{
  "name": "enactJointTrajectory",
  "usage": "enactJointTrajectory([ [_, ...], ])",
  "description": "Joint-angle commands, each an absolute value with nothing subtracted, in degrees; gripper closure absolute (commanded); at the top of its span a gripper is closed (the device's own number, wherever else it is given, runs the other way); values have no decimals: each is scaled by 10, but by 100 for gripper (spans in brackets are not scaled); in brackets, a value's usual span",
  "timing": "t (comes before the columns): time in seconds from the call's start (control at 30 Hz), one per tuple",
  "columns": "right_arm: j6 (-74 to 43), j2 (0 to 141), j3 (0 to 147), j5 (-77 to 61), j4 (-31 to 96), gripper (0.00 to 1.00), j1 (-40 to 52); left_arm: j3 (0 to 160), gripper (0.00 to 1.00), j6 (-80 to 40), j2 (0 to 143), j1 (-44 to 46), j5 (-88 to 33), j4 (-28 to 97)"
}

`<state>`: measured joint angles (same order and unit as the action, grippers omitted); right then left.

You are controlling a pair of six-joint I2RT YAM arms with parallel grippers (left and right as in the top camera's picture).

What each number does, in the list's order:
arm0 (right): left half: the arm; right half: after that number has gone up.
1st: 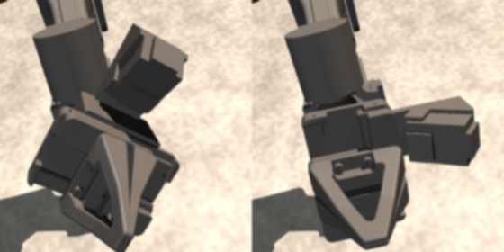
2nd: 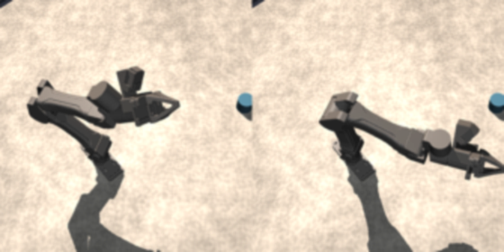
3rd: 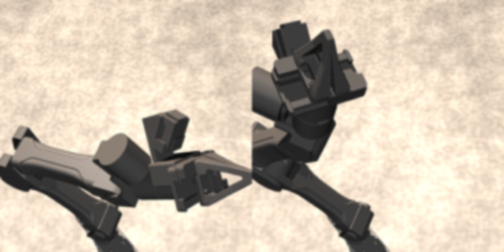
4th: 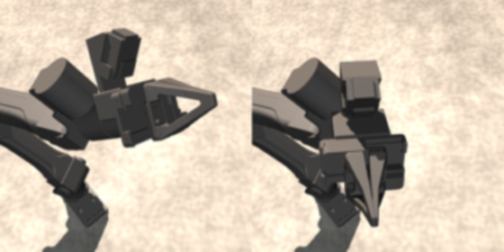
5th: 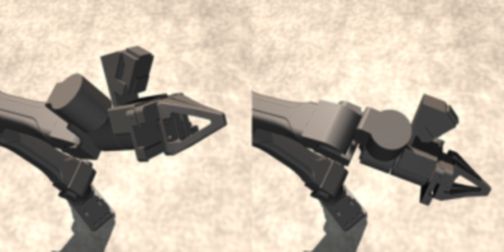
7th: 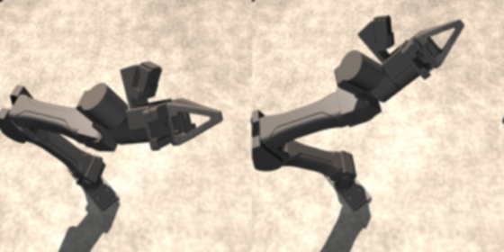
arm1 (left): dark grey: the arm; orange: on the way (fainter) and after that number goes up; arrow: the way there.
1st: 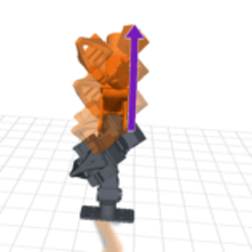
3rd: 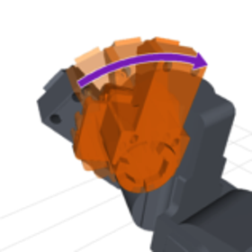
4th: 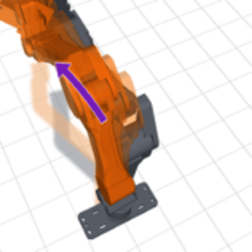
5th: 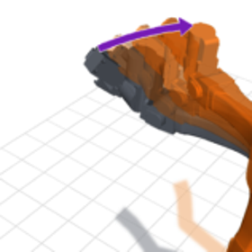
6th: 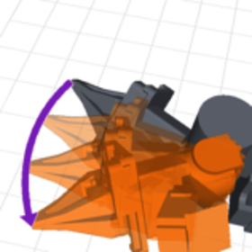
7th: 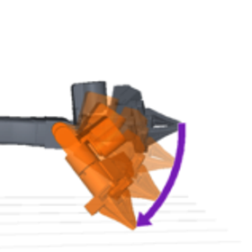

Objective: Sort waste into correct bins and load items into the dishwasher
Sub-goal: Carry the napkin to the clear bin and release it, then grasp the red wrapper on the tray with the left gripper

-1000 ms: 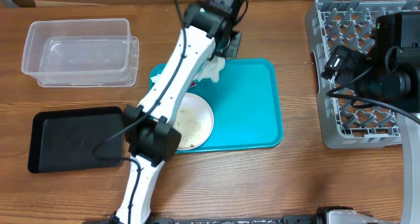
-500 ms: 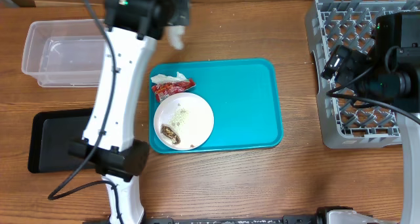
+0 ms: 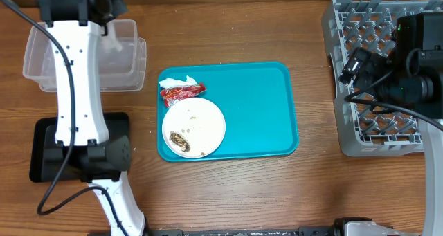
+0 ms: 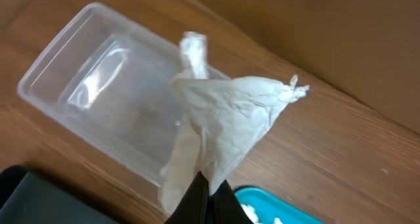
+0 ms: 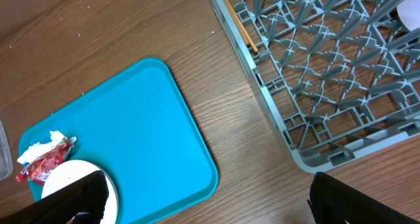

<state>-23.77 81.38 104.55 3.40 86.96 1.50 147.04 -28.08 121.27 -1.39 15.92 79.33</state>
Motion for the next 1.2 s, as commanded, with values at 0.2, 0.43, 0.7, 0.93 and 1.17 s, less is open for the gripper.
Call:
enactJointTrajectory([
  [0.2,-241,810,1046,37,866,0,13,1474,92,-305,1304,-72,164,795],
  [0.43,-241,810,1046,37,866,0,13,1474,53,-304,1316,-85,147,795],
  [0.7,-241,810,1046,37,866,0,13,1476,53,-239,1258,-82,-17,795],
  [0.93,-241,810,1046,38,866,0,13,1475,54,-114,1231,-29,-281,836],
  [1.17,-241,810,1046,38,866,0,13,1467,45,-16,1263,92,-97,968],
])
